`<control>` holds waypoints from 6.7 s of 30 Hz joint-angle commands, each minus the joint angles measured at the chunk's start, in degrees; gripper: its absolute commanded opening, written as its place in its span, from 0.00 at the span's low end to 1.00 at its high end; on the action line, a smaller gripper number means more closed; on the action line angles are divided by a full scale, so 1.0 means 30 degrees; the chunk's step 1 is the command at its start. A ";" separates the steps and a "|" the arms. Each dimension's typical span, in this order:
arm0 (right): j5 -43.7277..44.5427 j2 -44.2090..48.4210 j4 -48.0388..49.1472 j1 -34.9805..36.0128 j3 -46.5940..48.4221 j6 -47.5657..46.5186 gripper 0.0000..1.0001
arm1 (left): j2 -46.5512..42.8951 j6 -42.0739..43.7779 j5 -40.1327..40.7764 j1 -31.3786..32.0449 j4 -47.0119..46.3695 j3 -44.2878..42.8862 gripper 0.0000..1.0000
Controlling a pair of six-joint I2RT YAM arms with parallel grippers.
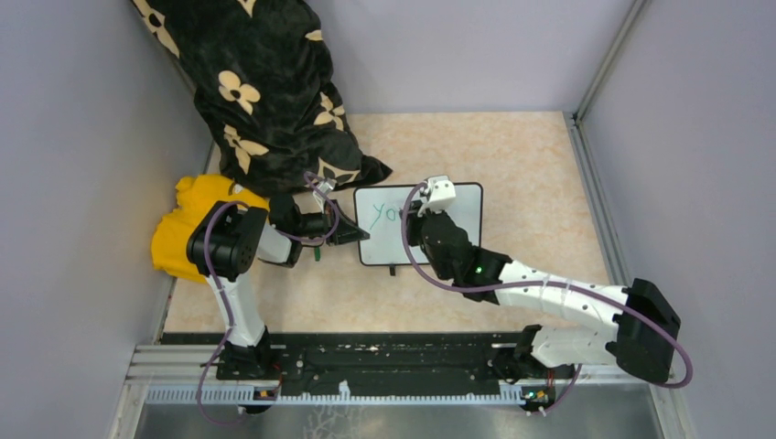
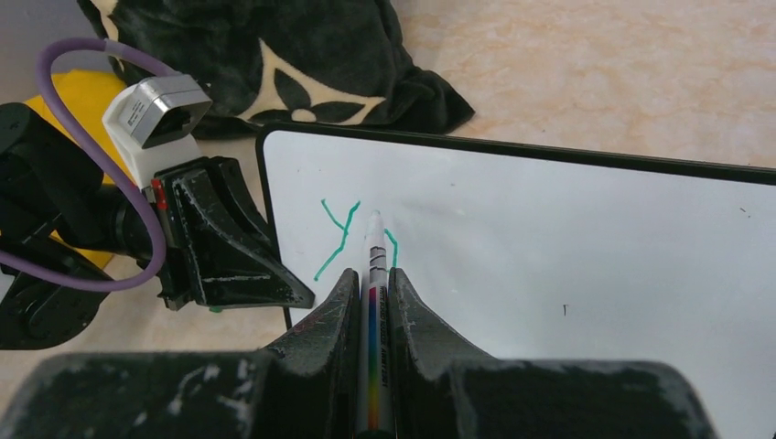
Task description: Write a sentence on the whiteboard
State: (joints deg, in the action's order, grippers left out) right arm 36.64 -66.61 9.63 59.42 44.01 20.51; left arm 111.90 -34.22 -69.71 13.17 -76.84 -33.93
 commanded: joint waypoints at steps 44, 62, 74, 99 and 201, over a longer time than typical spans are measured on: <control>0.0836 0.0611 -0.0750 -0.0910 -0.2067 0.1073 0.00 | 0.0421 0.0384 0.0119 0.0034 0.1443 -0.0137 0.00; 0.1478 0.1149 -0.0883 -0.1242 -0.1662 0.0219 0.00 | 0.0381 0.0590 0.0014 0.0137 0.1812 -0.0199 0.00; 0.1214 0.0739 -0.0405 -0.1597 -0.0738 -0.0514 0.00 | 0.0377 0.0773 -0.0002 0.0210 0.2013 -0.0195 0.00; -0.1013 0.3016 -0.0288 -0.1819 -0.1313 -0.0184 0.00 | 0.0344 0.0862 0.0005 0.0210 0.2154 -0.0253 0.00; 0.1219 0.3606 -0.0754 -0.3136 -0.2897 0.0041 0.00 | 0.0333 0.1356 -0.0019 0.0296 0.3039 -0.0403 0.00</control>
State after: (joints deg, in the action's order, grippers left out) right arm 41.95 -55.02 5.17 50.72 33.10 20.56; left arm 111.90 -30.92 -69.91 13.78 -73.01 -35.24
